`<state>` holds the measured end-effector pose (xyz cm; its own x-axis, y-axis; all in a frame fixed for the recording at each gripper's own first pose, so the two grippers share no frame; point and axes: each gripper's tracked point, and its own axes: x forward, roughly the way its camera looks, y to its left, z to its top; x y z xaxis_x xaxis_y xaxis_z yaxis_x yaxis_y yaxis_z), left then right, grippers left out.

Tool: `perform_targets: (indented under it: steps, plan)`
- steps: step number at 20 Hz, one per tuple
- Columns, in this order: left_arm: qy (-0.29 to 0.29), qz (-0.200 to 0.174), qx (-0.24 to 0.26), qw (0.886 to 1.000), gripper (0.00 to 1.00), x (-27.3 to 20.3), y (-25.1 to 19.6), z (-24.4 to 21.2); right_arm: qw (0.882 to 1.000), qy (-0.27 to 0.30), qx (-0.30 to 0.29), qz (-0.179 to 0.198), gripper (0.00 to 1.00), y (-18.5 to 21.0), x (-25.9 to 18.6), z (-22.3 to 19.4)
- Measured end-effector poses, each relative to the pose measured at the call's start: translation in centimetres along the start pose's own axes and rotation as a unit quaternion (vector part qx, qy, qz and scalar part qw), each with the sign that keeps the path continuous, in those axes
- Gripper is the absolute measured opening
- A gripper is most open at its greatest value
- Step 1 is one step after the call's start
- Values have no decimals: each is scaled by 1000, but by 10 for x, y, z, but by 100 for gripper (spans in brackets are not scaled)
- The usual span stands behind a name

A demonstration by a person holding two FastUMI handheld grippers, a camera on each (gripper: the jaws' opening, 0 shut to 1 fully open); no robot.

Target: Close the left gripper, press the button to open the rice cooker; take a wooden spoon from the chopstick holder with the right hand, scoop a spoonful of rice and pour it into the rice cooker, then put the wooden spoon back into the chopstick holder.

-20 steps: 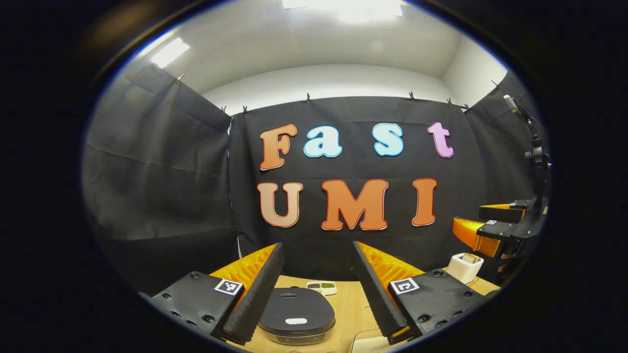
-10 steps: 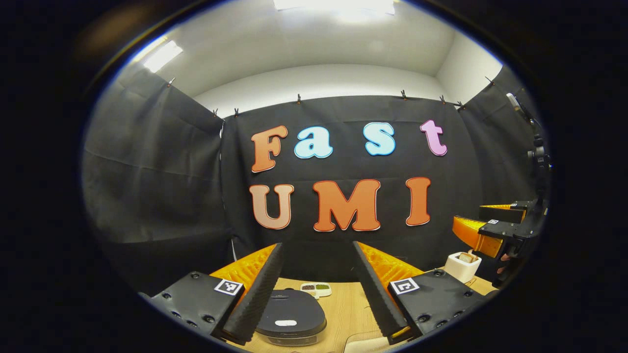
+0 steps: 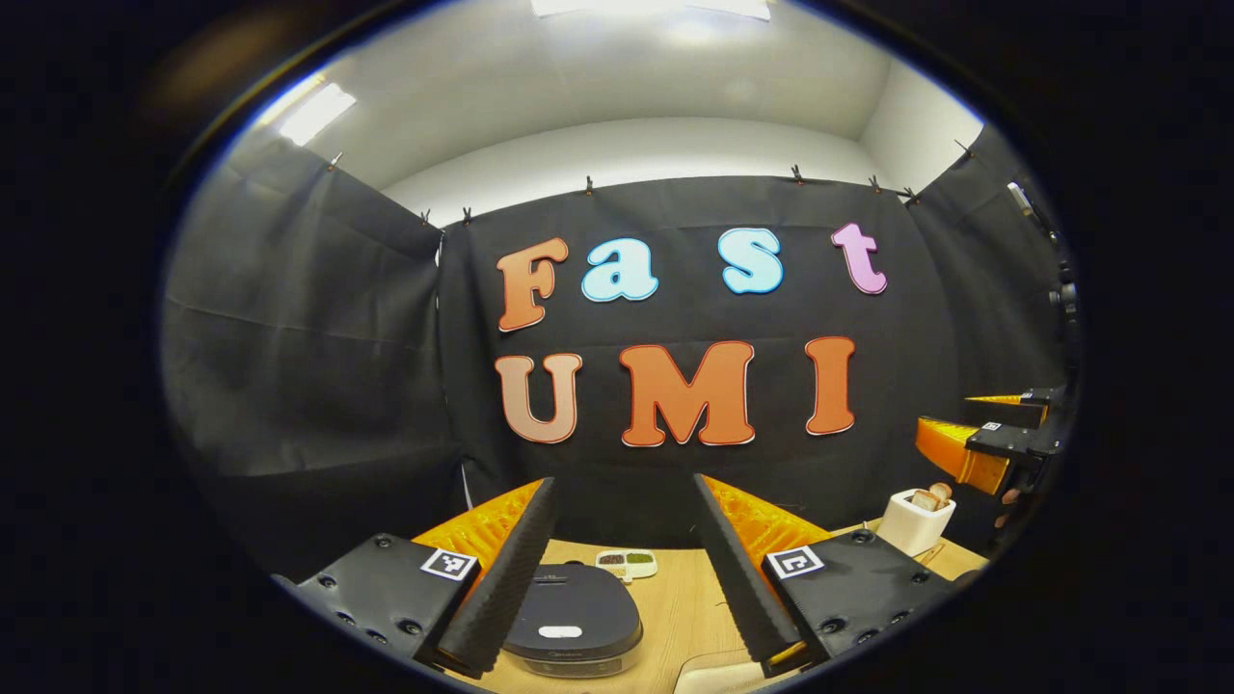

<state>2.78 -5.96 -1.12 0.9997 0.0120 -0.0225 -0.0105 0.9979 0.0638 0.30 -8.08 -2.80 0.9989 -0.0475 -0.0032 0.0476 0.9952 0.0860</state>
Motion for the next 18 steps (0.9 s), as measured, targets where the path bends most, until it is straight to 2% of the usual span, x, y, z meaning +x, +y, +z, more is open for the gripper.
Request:
perform_targets:
  steps: [1, 3, 7, 8, 9, 10, 11, 13, 15, 17, 18]
  plan:
    - [2, 4, 1, 1000, 90, 1, 2, -1, 1000, 1, 1, 0, 95, -1, 1, -1]
    - [8, 6, 6, 1000, 70, 3, 2, -7, 1000, 2, 2, 0, 97, -2, 2, -3]
    - [35, 19, 21, 999, 30, 8, 8, -21, 1000, 6, 2, -1, 95, -4, 7, -8]
    - [42, 12, 19, 999, 24, 10, 5, -26, 1000, 7, 1, -1, 95, -4, 9, -9]
    - [48, 32, 23, 998, 15, 13, 10, -31, 1000, 8, 0, -2, 97, -5, 10, -10]
    - [58, 23, 20, 998, 5, 15, 10, -34, 1000, 9, 0, -2, 95, -6, 11, -11]
    - [68, 20, 18, 997, 11, 16, 9, -40, 1000, 10, 0, -3, 95, -6, 11, -12]
    - [96, 33, 15, 995, 11, 22, 12, -54, 1000, 10, 0, -6, 95, -9, 14, -12]
    - [138, 37, 6, 990, 16, 25, 14, -76, 1000, 12, -2, -9, 95, -13, 14, -14]
    - [181, 48, 8, 982, 12, 30, 24, -101, 1000, 15, -3, -14, 95, -18, 16, -17]
    - [200, 48, 5, 979, 6, 32, 26, -106, 1000, 17, -2, -16, 95, -20, 18, -19]
